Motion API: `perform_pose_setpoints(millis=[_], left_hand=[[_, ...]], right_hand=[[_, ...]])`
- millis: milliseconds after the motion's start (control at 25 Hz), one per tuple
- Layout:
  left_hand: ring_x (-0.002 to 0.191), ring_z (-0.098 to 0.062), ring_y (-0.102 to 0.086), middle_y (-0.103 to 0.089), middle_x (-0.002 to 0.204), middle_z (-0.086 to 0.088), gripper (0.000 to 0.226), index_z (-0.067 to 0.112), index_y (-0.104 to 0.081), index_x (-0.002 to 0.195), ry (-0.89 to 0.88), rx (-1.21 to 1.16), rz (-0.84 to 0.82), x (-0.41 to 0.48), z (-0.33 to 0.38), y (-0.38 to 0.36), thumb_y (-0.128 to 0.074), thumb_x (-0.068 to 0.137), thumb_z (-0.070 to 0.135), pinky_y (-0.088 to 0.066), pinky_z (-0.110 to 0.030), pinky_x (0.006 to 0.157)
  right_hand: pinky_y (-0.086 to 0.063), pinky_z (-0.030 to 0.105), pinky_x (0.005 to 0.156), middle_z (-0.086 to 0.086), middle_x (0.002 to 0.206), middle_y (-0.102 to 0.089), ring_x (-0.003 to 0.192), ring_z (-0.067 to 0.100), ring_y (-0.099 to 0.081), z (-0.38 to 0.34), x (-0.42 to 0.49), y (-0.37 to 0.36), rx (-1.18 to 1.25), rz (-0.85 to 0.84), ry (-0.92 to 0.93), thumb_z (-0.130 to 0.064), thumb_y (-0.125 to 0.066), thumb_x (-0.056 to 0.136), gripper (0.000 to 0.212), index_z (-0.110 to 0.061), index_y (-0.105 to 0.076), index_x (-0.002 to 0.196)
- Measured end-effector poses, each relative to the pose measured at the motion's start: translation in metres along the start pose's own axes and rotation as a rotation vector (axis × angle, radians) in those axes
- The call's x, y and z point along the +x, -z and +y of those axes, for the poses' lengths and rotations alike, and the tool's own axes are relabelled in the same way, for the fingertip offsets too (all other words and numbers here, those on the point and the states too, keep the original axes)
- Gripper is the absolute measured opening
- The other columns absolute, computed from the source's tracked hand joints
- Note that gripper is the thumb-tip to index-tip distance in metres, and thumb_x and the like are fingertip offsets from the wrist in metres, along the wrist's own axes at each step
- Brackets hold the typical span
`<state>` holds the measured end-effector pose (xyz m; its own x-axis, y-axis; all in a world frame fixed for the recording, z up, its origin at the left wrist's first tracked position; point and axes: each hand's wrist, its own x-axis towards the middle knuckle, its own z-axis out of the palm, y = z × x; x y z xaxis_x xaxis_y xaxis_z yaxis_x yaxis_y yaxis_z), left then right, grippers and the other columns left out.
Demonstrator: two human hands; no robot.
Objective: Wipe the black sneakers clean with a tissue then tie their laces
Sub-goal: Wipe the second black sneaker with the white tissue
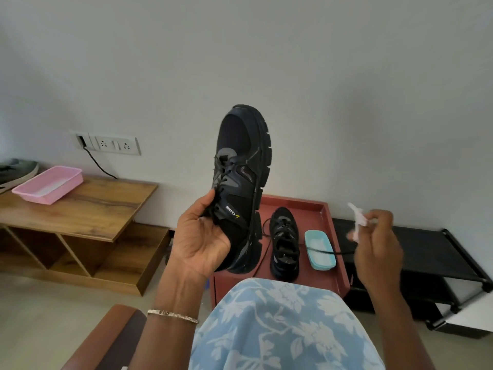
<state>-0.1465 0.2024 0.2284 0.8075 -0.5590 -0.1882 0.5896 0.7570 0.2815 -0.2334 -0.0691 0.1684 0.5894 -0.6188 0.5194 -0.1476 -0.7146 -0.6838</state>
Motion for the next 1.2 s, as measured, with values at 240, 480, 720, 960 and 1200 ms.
perform_pose_setpoints(millis=[240,480,720,960,1200], left_hand=[[0.129,-0.036,-0.057,-0.060,0.137,-0.021,0.055,-0.002,-0.055,0.137,-0.001,0.084,0.004,0.003,-0.016,-0.001,-0.052,0.082,0.003,-0.049,-0.051,0.105],[0.117,-0.040,-0.065,-0.062,0.130,-0.027,0.063,-0.004,-0.057,0.131,0.034,0.147,-0.079,-0.003,-0.040,-0.006,-0.025,0.078,-0.015,-0.058,-0.048,0.089],[0.113,-0.035,-0.064,-0.058,0.134,-0.023,0.049,-0.005,-0.058,0.132,0.054,0.152,-0.121,-0.007,-0.043,-0.004,-0.044,0.086,0.002,-0.051,-0.044,0.102],[0.119,-0.033,-0.064,-0.066,0.128,-0.019,0.040,0.005,-0.074,0.115,0.035,0.256,-0.005,-0.007,-0.055,-0.005,-0.063,0.087,0.032,-0.052,-0.044,0.101],[0.119,-0.032,-0.065,-0.067,0.127,-0.021,0.062,0.004,-0.070,0.122,0.030,0.258,0.043,-0.007,-0.058,-0.005,-0.045,0.097,0.056,-0.052,-0.046,0.100]], right_hand=[[-0.048,0.016,0.075,0.001,0.109,-0.057,0.096,0.022,-0.061,-0.089,-0.003,-0.013,0.351,0.024,0.253,-0.018,-0.057,0.098,0.010,-0.010,-0.060,0.103],[-0.042,0.001,0.071,0.007,0.104,-0.068,0.093,0.015,-0.065,-0.130,-0.001,-0.029,0.373,0.039,0.333,-0.009,-0.065,0.091,0.016,-0.006,-0.071,0.105],[-0.051,0.019,0.078,0.001,0.099,-0.069,0.091,0.015,-0.065,-0.110,-0.045,-0.037,0.283,-0.040,0.382,-0.003,-0.068,0.091,0.016,-0.011,-0.075,0.103],[-0.040,0.006,0.080,0.004,0.097,-0.069,0.092,0.012,-0.056,-0.101,-0.017,-0.035,0.173,0.178,0.310,-0.019,-0.059,0.094,0.020,-0.010,-0.075,0.100],[-0.054,0.024,0.071,0.002,0.099,-0.067,0.089,0.016,-0.062,-0.102,-0.046,-0.039,0.216,0.116,0.344,-0.006,-0.066,0.093,0.014,-0.009,-0.076,0.101]])
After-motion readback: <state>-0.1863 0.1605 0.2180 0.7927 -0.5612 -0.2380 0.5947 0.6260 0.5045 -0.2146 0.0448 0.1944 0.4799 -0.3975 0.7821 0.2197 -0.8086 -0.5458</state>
